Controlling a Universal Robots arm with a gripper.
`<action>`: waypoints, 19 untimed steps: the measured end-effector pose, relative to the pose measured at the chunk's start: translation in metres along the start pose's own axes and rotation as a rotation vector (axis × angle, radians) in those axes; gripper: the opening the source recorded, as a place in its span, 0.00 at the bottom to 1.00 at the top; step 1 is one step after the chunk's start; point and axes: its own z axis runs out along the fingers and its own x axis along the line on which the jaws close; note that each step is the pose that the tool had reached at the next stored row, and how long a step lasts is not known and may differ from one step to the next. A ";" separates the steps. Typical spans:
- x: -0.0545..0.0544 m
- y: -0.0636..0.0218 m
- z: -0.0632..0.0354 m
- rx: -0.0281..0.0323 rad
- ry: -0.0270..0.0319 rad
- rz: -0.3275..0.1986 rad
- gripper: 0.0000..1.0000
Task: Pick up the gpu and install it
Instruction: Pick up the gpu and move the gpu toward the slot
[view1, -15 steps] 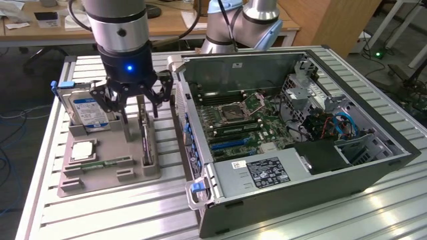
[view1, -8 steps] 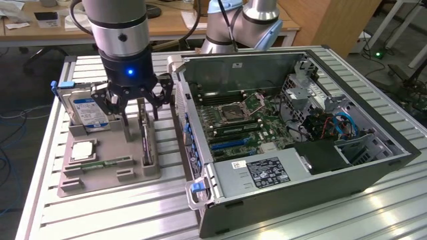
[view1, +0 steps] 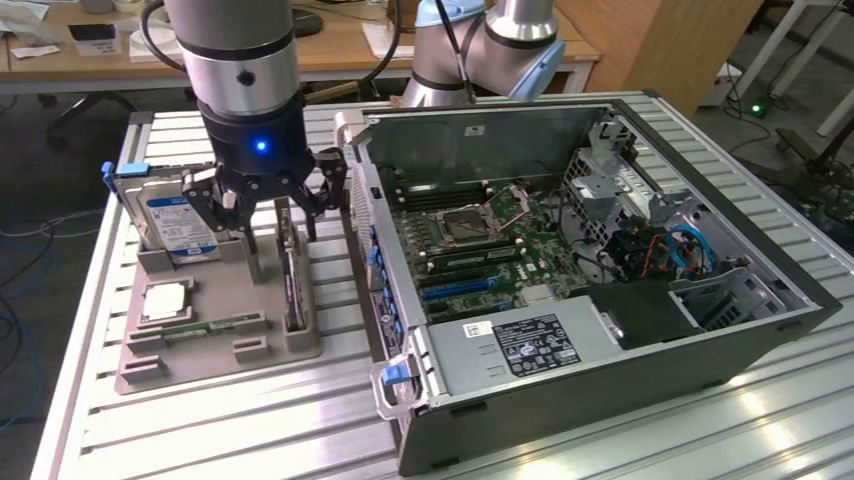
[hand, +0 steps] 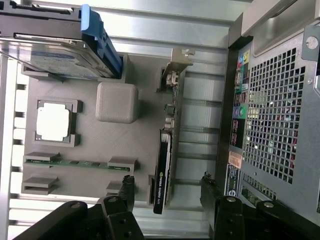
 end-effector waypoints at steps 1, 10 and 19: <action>0.000 0.0000 0.0000 0.0000 0.0000 0.000 0.65; -0.001 0.0150 0.0022 0.0001 0.0000 0.000 0.65; -0.001 0.0162 0.0129 0.0012 -0.0014 0.035 0.65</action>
